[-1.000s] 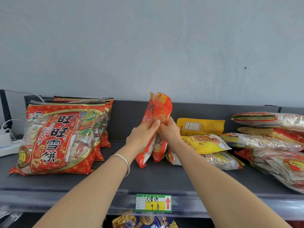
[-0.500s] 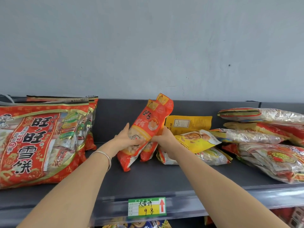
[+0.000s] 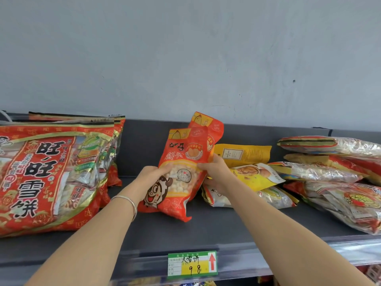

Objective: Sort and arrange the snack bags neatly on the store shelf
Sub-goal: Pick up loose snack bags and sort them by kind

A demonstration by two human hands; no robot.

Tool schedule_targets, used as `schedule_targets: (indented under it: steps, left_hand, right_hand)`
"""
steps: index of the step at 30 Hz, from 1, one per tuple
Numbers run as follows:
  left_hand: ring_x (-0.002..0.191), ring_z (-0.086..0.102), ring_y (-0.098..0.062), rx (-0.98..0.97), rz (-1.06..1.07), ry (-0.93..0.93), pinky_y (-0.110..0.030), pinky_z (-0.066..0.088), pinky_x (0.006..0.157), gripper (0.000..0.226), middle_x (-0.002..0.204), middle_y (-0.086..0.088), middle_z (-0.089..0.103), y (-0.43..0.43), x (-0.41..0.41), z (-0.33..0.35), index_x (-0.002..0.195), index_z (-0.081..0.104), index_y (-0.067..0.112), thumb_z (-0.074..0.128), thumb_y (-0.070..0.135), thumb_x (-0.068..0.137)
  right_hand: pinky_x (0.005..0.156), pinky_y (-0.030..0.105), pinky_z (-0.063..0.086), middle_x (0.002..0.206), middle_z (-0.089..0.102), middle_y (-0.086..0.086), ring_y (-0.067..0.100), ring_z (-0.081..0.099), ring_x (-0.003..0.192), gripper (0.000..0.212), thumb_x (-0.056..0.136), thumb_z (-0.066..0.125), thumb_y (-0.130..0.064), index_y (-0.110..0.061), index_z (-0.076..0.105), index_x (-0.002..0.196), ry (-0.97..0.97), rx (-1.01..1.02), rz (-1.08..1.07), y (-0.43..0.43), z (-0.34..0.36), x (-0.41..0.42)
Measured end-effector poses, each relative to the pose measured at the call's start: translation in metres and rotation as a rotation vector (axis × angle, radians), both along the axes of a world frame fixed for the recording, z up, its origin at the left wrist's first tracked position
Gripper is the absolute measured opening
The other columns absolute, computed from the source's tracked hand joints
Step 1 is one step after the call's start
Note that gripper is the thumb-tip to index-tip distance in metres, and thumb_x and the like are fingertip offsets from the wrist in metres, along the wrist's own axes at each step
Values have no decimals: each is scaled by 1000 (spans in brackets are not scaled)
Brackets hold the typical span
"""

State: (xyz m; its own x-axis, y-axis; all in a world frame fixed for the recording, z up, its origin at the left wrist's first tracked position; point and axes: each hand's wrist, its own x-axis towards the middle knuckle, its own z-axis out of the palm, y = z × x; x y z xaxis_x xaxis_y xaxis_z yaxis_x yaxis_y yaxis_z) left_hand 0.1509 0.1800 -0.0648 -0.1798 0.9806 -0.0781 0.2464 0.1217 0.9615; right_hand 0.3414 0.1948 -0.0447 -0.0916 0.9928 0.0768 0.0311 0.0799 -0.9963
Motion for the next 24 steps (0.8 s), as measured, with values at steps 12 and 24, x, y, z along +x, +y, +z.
schedule_targets:
  steps: [12, 24]
  left_hand:
    - [92, 67, -25, 76, -78, -135, -38, 53, 80, 63, 105, -7, 68, -13, -1, -3, 116, 51, 18, 83, 35, 65]
    - [104, 54, -20, 321, 421, -268, -39, 45, 93, 76, 114, 0, 55, -37, -12, -2, 128, 41, 13, 84, 31, 67]
  right_hand:
    - [95, 49, 51, 103, 71, 6, 27, 67, 99, 23, 96, 50, -44, -23, 60, 94, 323, -83, -147, 2, -6, -30]
    - [90, 49, 54, 107, 69, 12, 32, 65, 101, 16, 81, 72, -23, -20, 57, 85, 86, -90, -280, 4, -22, -46]
